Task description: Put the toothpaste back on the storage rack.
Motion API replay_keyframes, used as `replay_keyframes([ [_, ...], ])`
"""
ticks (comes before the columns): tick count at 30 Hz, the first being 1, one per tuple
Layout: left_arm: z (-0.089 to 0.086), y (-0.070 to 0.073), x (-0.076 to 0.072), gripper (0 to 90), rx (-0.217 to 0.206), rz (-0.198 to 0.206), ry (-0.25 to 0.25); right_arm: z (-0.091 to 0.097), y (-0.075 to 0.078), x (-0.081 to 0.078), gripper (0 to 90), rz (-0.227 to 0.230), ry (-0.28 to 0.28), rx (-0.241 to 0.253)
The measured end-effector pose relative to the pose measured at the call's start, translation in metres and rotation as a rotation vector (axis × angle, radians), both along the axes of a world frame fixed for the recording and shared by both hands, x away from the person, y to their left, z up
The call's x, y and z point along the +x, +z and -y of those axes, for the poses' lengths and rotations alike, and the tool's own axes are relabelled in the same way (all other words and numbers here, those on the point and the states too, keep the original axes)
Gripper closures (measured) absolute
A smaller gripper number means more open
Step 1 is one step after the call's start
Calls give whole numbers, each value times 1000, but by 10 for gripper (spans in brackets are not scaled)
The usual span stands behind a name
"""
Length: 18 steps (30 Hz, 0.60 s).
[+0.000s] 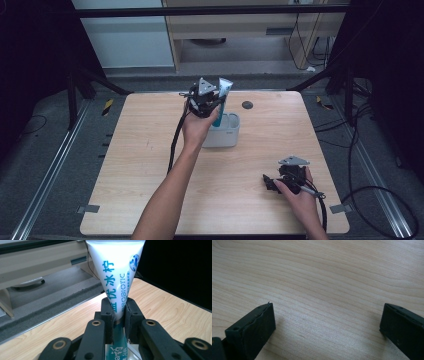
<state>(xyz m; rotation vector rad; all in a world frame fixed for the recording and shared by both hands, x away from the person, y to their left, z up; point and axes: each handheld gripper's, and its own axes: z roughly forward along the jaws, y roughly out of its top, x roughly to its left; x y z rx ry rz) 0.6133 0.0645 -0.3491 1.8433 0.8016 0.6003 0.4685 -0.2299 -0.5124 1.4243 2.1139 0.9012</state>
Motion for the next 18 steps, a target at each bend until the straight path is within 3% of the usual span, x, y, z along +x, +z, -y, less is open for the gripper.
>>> replay_keyframes([
  [18, 0, -22, 2, 791, 25, -29, -15, 0, 0, 0, 3, 1, 0, 0],
])
